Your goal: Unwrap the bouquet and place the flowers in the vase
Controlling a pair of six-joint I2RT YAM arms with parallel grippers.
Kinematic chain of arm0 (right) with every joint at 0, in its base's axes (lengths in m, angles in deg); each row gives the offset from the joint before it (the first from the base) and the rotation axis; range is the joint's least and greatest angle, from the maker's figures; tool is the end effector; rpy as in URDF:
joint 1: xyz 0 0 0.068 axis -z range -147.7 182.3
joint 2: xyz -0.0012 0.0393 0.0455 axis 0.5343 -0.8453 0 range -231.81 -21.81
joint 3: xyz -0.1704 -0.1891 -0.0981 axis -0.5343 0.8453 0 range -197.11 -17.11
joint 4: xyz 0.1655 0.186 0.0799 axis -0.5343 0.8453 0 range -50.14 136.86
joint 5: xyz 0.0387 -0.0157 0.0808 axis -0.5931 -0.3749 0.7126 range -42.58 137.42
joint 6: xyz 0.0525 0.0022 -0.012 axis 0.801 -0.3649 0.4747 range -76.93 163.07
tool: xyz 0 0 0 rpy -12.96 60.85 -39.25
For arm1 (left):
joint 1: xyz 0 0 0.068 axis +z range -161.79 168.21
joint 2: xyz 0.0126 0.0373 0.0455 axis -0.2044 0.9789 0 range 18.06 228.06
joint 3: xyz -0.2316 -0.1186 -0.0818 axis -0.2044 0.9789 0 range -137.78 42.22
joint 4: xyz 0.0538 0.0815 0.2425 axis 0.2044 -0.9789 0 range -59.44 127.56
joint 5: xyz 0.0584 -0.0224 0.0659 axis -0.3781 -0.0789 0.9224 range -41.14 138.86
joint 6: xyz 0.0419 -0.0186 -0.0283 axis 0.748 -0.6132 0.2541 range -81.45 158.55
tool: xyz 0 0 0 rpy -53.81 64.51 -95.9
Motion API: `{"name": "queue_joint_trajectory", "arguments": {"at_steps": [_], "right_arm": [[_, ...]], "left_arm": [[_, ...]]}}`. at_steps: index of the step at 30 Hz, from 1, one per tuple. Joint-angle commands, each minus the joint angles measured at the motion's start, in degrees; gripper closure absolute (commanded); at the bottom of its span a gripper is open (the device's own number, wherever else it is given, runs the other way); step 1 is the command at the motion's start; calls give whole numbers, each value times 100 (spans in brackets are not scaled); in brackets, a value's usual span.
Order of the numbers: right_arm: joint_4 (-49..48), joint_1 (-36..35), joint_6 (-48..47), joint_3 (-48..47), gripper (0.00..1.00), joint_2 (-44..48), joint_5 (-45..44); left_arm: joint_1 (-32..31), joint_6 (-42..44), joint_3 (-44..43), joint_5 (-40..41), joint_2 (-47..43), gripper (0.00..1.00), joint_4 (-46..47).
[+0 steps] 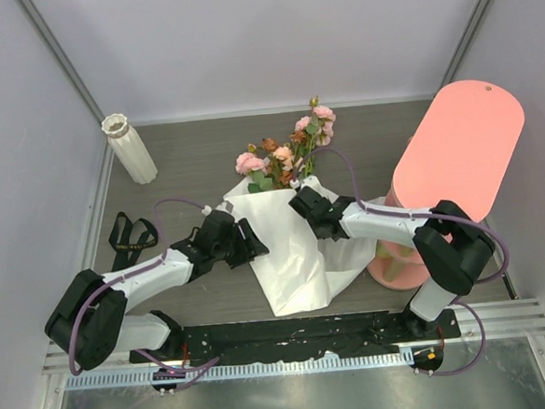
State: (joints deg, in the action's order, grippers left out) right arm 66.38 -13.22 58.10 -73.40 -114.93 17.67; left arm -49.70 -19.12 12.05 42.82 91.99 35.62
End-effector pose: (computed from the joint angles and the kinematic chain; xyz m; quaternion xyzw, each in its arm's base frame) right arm 0.2323 0.2112 0.1845 -0.1902 0.9229 -0.1035 0.3183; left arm 0.1885 -0.1514 0.1628 -0.1392 0.9146 -0.3116 0.2168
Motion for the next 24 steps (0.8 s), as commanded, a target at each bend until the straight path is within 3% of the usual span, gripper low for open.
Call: {"name": "queue_joint_trajectory", "arguments": {"at_steps": [1,7,12,16,24], "right_arm": [[-902,8,-123,460,83,417,873],[-1781,-185,-289,637,83,927,1841],[-2378,-291,-202,488,83,1016,2825],[-3064,-554,271,173,81,490,3817],[-3548,-1854,835,-1252,77,-821,4249]], "left_arm": [[-6,54,-94,42,-247,42,211],[-14,168,-392,296,-1220,34,-630],[-15,659,-1007,1322,-2461,24,-1826],[-15,941,-1761,2001,-3331,21,-2888],[-6,1161,-2738,2941,-4676,14,-3735]]}}
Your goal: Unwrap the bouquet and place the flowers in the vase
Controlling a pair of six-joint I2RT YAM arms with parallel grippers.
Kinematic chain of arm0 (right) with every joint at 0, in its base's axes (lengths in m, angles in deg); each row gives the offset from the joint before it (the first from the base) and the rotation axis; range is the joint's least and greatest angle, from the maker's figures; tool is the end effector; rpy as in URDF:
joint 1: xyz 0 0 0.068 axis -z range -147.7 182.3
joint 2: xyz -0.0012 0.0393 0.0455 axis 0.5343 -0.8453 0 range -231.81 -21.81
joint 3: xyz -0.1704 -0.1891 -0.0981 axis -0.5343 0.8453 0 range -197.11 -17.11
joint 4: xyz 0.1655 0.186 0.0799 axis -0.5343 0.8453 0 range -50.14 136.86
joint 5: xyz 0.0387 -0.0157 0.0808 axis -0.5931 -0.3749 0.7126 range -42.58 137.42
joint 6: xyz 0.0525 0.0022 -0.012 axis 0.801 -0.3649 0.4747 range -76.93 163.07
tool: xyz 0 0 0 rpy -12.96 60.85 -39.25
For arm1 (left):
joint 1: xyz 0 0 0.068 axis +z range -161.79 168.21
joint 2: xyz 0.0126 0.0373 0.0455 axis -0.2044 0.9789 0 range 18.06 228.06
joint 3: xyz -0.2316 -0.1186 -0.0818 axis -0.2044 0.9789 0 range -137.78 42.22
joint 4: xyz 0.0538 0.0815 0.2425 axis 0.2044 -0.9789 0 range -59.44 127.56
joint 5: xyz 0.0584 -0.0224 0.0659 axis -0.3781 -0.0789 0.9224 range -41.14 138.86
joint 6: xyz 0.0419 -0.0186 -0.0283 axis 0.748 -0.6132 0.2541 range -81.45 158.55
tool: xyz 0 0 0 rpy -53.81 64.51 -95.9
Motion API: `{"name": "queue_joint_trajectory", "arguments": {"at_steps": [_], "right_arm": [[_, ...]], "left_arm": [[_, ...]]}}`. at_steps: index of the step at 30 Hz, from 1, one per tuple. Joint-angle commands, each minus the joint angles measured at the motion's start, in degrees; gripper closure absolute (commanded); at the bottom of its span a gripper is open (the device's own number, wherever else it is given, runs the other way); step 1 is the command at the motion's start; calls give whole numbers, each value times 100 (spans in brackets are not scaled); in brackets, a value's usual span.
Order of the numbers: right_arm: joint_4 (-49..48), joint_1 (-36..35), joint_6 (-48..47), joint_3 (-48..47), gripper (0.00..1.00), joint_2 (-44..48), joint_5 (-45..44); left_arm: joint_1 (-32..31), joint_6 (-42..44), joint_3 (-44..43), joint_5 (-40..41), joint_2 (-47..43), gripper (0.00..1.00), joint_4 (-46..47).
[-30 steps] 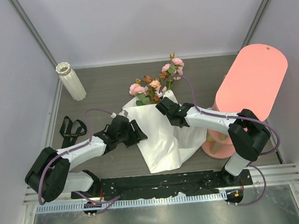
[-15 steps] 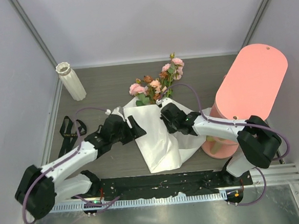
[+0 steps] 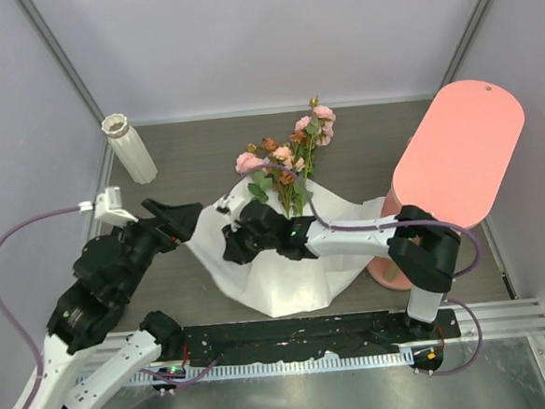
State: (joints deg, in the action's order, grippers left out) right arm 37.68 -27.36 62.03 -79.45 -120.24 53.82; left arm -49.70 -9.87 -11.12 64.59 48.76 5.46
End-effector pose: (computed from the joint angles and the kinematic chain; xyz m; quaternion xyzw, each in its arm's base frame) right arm 0.1900 0.3323 0.2178 -0.3310 0.8171 0.3355 0.3320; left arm 0.0870 -0.0554 0.3802 -0.1573 0.7446 -0.3618 0.5385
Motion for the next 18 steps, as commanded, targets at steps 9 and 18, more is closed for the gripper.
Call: {"name": "queue_joint_trajectory", "arguments": {"at_steps": [9,18], "right_arm": [[461,-223,108,-507,62,498,-364],[1720,1351,-191,889,48,1879,-1210]], "left_arm": [[-15,193,-538,898,-241,6,-1167],[-15,17,42,-103,2122,13,-738]]}}
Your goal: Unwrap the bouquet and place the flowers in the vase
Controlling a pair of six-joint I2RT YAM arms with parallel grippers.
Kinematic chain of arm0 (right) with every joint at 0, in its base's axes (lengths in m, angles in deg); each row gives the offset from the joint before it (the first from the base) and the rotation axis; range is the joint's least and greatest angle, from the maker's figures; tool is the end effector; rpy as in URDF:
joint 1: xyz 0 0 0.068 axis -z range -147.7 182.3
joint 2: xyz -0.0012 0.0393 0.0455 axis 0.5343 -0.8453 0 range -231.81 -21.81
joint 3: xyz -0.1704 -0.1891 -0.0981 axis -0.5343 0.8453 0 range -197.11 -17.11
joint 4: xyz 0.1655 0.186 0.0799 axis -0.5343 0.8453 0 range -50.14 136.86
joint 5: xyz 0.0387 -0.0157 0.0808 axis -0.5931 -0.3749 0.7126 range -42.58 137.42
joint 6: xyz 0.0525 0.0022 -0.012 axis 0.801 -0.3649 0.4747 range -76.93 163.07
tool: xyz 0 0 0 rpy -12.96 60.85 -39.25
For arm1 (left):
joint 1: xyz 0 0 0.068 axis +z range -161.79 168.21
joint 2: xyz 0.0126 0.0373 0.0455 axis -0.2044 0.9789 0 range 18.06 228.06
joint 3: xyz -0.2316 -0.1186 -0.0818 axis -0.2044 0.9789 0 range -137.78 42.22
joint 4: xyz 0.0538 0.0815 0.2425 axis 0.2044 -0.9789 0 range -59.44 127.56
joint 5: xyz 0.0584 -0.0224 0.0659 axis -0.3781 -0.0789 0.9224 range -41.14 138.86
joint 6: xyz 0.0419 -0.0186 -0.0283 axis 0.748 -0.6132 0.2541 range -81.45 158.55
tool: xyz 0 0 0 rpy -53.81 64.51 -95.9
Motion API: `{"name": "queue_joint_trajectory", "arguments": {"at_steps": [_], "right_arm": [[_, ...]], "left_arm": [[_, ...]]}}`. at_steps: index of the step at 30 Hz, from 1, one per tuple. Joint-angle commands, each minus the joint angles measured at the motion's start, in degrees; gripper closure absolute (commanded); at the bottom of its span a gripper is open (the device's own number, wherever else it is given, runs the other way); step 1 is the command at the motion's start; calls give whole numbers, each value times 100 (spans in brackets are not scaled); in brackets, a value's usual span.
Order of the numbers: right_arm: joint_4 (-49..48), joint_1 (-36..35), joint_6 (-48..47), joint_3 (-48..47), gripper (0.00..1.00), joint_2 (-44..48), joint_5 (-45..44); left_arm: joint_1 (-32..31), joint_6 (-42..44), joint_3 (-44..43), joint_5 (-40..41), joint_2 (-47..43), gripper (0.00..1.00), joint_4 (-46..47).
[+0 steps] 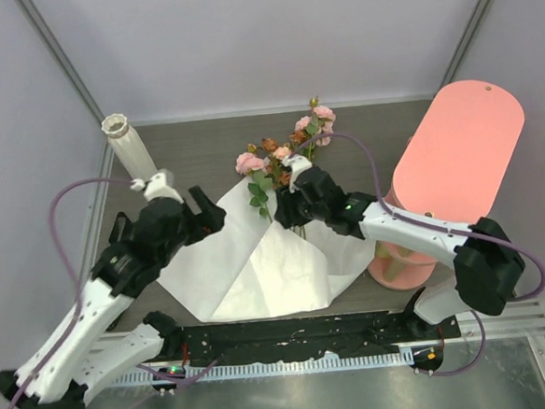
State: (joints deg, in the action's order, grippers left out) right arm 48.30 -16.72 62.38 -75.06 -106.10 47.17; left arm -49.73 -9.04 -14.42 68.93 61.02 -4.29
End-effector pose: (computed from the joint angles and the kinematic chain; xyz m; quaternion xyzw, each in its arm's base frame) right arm 0.2166 0.2489 0.2587 -0.2262 0.8568 0.2586 0.3846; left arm 0.1221 -0.0796 0.3590 -0.1603 0.8343 -0.2337 0.4729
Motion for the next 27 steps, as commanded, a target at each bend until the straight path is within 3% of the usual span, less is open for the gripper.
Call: {"name": "queue_joint_trajectory", "arguments": {"at_steps": [1,9,15,27], "right_arm": [[754,296,-322,521,46,623,-703],[588,796,-261,1031,40,660,-476],[307,1157,46,1155,43,186,-564],[17,1289,-243,593,45,-992,-476]], "left_arm": [[-12,-118,460,-609,1177,16,351],[31,-408,1033,-1111,3400,29,1836],[67,-540,830,-1076,4631,32,2048],[620,-690,989,-1375,5064,32,2585]]}}
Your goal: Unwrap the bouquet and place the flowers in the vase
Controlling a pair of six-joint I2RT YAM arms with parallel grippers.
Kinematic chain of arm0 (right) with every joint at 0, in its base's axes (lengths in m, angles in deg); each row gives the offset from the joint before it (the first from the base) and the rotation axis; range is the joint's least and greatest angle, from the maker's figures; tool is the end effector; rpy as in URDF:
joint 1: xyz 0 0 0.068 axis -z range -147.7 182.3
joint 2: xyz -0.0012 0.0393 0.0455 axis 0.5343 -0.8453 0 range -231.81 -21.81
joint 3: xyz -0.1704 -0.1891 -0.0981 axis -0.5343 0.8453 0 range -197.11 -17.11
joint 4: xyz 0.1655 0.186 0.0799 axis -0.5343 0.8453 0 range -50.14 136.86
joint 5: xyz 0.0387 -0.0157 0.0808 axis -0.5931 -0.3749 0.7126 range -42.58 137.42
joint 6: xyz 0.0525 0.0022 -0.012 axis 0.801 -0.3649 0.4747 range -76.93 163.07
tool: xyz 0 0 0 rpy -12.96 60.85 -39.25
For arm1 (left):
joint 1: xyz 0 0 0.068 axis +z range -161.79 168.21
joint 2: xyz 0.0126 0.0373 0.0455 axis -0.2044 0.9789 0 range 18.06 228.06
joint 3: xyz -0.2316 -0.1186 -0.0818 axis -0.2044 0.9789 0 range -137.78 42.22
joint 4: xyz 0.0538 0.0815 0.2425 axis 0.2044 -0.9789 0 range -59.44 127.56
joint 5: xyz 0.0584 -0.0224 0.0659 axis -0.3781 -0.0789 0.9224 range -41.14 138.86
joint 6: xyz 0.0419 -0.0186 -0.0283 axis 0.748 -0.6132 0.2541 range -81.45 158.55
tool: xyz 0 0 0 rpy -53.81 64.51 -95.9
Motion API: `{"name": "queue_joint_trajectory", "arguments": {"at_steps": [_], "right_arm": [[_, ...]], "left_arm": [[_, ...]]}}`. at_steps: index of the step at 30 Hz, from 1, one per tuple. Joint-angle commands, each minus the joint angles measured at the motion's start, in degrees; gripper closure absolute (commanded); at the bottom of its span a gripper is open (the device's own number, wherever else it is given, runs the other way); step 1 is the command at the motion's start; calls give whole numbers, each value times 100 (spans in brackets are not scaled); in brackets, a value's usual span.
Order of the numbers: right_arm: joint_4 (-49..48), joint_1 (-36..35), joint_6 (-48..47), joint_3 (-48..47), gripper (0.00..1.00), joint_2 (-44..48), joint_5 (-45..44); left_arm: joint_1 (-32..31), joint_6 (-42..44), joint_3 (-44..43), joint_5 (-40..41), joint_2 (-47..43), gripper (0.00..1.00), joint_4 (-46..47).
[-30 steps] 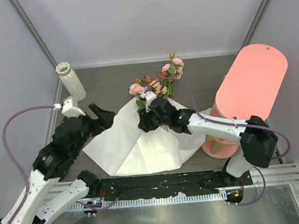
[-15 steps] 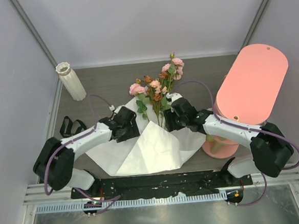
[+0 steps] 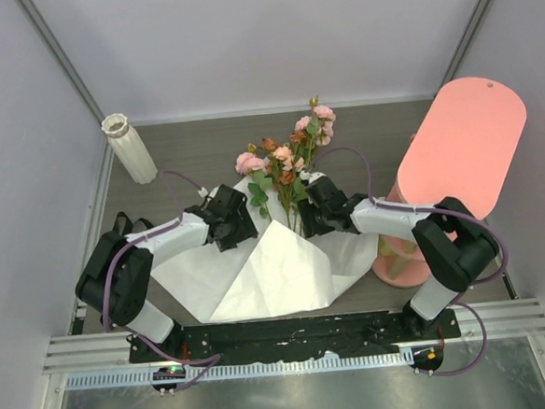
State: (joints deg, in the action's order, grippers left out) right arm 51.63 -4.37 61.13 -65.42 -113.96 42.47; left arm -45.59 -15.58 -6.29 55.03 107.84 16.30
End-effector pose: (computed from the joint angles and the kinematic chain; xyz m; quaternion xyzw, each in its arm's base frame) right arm 0.2505 0.1826 0.1606 -0.1417 0.9439 0.0991 0.2813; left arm 0.2458 -0.1598 0.1640 -0.1838 0.9525 -0.1269 0.2069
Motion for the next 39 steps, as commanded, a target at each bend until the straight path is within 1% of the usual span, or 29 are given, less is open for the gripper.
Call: {"name": "queue_joint_trajectory", "arguments": {"at_steps": [1,8,11,13,18,22,24,27,30,31,33,34,35,37,39], "right_arm": [[-333,19,-145,-389,44,-302,-58],[-271,-34,-242,-863,44,-917,-164],[-307,-34,-329,-1082,44,-1233,-400],[-289,-34,-391,-1302,44,-1505,-611],[-254,-25,-576,-1838,44,-1989,-797],[-53,-25,-690,-2540,44,-2385,-964],[106,-34,-717,-2700,44,-2456,-973],[124,-60,-734,-2753,43,-2290,-1025],[360,-139,-830,-2797,41,-1983,-1157],[483,-200,-840,-2789,41,-1903,-1183],[624,-262,-866,-2789,41,-1588,-1228],[781,-341,-857,-2780,40,-1455,-1210],[835,-376,-875,-2754,40,-1350,-1184],[958,-490,-927,-2587,40,-972,-1131],[1046,-517,-936,-2359,40,-743,-1044]], "left_arm": [[260,-36,167,-19,391,33,535],[664,-150,96,-582,786,32,895],[875,-221,35,-819,936,32,1044],[998,-204,-96,-925,1138,32,1097],[1252,-142,-579,-1083,1752,32,1133],[1499,-10,-975,-1162,2175,31,1097],[1666,104,-1213,-1188,2342,31,1001],[1780,332,-1529,-1092,2378,32,747],[1781,543,-1565,-1083,2080,30,658],[1772,561,-1487,-1127,1774,29,710],[1763,605,-1171,-1267,1439,28,851],[1737,614,-917,-1311,1028,27,877],[1719,640,-793,-1434,833,27,947],[1632,693,-390,-1531,211,27,983],[1544,702,-125,-1750,-187,27,1053]]}}
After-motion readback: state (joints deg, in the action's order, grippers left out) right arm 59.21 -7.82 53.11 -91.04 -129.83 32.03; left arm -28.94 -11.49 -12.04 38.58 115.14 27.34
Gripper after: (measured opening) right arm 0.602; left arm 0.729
